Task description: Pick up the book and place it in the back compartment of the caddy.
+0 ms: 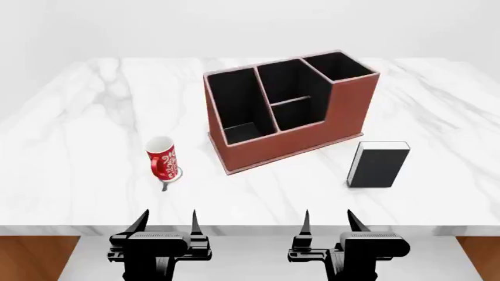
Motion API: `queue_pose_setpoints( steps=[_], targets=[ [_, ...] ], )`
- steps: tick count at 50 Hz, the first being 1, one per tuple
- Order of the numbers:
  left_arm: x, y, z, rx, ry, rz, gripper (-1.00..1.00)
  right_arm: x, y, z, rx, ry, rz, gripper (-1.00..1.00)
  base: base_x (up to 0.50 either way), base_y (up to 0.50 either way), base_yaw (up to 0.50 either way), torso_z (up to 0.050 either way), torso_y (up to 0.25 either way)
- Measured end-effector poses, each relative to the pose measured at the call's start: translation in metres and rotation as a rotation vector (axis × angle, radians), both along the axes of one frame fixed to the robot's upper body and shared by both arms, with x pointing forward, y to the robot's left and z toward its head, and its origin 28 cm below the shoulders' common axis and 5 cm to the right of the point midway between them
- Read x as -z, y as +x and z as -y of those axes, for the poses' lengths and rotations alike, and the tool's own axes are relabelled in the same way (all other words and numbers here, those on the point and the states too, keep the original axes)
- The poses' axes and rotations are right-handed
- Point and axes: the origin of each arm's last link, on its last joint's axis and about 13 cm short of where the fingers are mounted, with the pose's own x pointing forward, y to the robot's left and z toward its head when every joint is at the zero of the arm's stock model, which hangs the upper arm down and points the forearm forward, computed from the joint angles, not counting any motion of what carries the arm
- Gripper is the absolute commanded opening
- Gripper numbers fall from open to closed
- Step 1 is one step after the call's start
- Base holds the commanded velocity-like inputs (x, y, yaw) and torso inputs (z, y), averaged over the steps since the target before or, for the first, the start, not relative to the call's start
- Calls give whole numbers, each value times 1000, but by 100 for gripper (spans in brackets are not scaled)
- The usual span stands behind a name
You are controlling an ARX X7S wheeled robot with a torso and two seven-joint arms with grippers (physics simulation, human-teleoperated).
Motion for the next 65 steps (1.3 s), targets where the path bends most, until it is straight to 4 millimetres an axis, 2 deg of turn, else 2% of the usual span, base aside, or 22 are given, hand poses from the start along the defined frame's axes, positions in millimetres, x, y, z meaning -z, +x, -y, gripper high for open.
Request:
queue_pose_setpoints(
  steps=[16,57,65],
  targets=[
    [2,2,-2,-1,5,-14,100,4,-1,-1,-18,-3,-22,100,0,-1,0,0,0],
    [6,5,-3,5,3,-20,100,5,0,0,-47,0,-48,100,0,-500,0,0,0],
    [-1,7,-2,12,-1,-33,100,-4,2,3,-37,10,-63,100,0,-34,0,0,0]
  ],
)
